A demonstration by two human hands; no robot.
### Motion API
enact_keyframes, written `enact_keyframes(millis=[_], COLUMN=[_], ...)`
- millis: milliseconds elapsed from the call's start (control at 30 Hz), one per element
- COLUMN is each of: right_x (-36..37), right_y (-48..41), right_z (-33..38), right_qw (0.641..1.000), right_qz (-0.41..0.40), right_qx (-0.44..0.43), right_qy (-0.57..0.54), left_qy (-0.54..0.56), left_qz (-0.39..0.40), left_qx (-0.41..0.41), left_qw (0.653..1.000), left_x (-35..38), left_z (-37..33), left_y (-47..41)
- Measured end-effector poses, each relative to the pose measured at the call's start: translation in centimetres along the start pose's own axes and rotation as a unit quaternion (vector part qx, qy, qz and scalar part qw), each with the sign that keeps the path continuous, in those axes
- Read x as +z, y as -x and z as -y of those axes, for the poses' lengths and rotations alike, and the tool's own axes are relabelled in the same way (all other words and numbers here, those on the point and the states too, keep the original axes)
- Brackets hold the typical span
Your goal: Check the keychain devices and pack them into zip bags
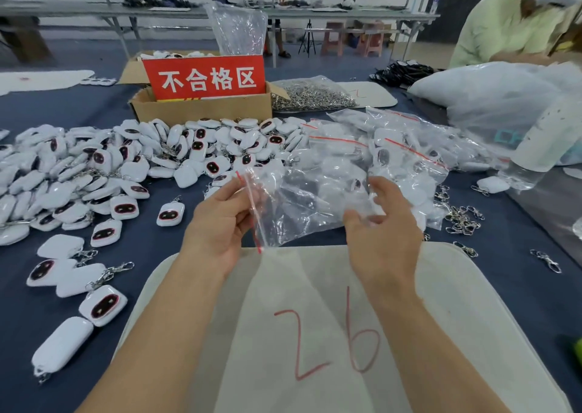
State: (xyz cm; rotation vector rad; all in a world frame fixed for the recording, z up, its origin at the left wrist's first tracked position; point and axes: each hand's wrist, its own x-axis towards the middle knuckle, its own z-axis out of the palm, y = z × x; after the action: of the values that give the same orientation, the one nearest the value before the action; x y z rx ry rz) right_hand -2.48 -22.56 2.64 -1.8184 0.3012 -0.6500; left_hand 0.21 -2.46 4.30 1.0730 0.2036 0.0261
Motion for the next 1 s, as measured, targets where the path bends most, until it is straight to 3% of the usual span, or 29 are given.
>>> enact_keyframes(millis=[67,133,233,300,367,433,533,567,633,800,900,967,1000], right_x=[0.4,0.9,1.7,1.9,1.5,0.8,0.1,0.1,0.1,0.1,-0.3,0.0,0.2], right_y=[1.0,2.0,3.4,3.2,2.1,1.0,0.2,0.2,0.5,0.7,0.4,0.6,0.7], right_z=[0.3,0.8,1.5,1.5,1.2,0.8,0.0,0.0,0.2,0.6,0.4,0.4,0.4], right_qw=[0.995,0.991,0.972,0.959,0.965,0.979,0.994,0.995,0.993,0.988,0.986,0.985,0.986], right_qz=[-0.016,0.025,0.215,0.257,0.236,0.182,0.075,0.051,0.027,-0.002,-0.027,-0.011,0.009], right_qx=[-0.084,-0.118,-0.087,-0.094,-0.091,-0.055,-0.061,-0.079,-0.106,-0.147,-0.164,-0.169,-0.167], right_qy=[0.057,0.048,-0.042,-0.070,-0.064,-0.078,-0.045,-0.040,-0.052,-0.050,-0.023,0.010,0.022], left_qy=[-0.036,-0.102,-0.171,-0.188,-0.205,-0.263,-0.400,-0.410,-0.400,-0.483,-0.400,-0.342,-0.350], left_qz=[-0.054,-0.085,-0.017,0.045,0.056,0.016,-0.037,-0.049,-0.054,0.009,-0.012,0.046,0.076], left_qx=[0.049,0.117,0.169,0.158,0.184,0.256,0.408,0.438,0.443,0.351,0.297,0.244,0.226], left_qw=[0.997,0.984,0.970,0.968,0.960,0.930,0.820,0.799,0.800,0.802,0.867,0.906,0.906], left_x=[0.1,0.5,1.9,2.8,2.8,2.2,2.6,3.0,3.9,4.8,4.1,3.8,3.9], left_z=[0.3,0.6,1.6,2.1,2.2,2.0,2.3,2.6,3.4,4.4,3.4,3.1,3.2], left_y=[-0.1,-0.1,0.7,1.4,1.3,1.0,2.1,2.7,3.6,4.1,3.5,3.5,3.8])
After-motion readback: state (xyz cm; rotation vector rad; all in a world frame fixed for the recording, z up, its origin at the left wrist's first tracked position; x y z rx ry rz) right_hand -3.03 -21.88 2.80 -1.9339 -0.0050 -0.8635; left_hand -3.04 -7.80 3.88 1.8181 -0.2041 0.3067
